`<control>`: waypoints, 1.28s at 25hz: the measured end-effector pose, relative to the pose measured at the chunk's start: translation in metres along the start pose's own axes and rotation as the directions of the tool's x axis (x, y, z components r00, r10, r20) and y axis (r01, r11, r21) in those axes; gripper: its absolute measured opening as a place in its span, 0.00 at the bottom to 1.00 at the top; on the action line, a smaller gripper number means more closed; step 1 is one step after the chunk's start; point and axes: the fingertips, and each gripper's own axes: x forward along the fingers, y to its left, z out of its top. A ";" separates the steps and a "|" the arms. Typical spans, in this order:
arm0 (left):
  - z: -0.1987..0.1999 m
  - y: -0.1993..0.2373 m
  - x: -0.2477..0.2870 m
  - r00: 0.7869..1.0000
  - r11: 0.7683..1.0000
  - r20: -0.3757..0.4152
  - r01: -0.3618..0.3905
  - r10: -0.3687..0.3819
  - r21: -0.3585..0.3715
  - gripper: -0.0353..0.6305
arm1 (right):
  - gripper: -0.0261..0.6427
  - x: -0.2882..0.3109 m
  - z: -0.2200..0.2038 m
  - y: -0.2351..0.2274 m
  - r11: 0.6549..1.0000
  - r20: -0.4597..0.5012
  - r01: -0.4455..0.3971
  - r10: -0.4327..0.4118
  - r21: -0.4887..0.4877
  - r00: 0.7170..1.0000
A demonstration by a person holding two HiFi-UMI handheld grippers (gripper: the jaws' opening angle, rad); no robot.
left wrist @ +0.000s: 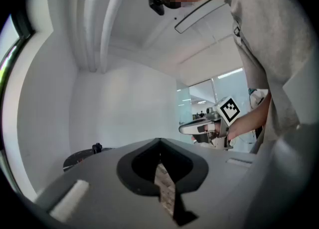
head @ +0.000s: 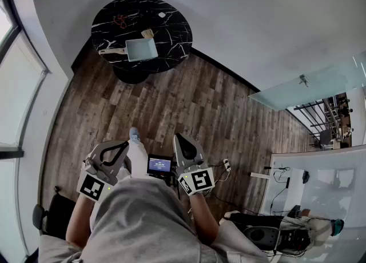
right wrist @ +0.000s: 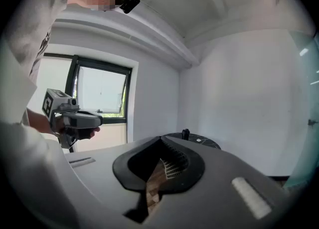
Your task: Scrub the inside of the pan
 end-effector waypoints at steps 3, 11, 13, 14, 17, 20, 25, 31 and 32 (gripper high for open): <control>0.002 0.009 0.020 0.999 0.994 0.038 0.015 -0.019 0.110 0.05 | 0.06 0.014 0.000 -0.019 0.999 0.022 0.043 -0.043 0.022 0.999; -0.006 0.058 0.077 0.998 0.993 0.063 0.018 -0.025 0.114 0.05 | 0.07 0.066 -0.007 -0.076 0.997 0.041 0.057 -0.059 0.061 0.997; -0.019 0.082 0.091 1.000 1.000 -0.004 -0.010 0.010 0.008 0.05 | 0.08 0.092 -0.014 -0.094 0.996 0.032 0.041 -0.044 0.078 0.999; -0.026 0.094 0.098 0.998 0.999 -0.046 -0.032 0.030 -0.042 0.05 | 0.08 0.106 -0.018 -0.103 0.995 0.028 0.033 -0.036 0.089 0.999; -0.033 0.132 0.125 0.992 0.996 -0.100 -0.077 0.071 -0.055 0.05 | 0.09 0.152 -0.025 -0.134 0.993 0.011 0.014 -0.016 0.114 1.000; -0.037 0.168 0.154 0.986 0.995 -0.143 -0.095 0.090 -0.028 0.05 | 0.11 0.199 -0.033 -0.166 0.992 -0.020 -0.012 0.014 0.128 1.000; -0.049 0.214 0.198 0.974 0.993 -0.196 -0.121 0.118 -0.001 0.05 | 0.15 0.280 -0.045 -0.212 0.989 -0.069 -0.073 0.082 0.127 0.994; -0.063 0.266 0.226 0.962 0.983 -0.218 -0.180 0.167 -0.042 0.05 | 0.19 0.379 -0.056 -0.228 0.980 -0.153 -0.167 0.182 0.107 0.971; -0.066 0.275 0.229 0.960 0.981 -0.221 -0.186 0.170 -0.053 0.05 | 0.20 0.395 -0.058 -0.227 0.979 -0.169 -0.177 0.193 0.102 0.967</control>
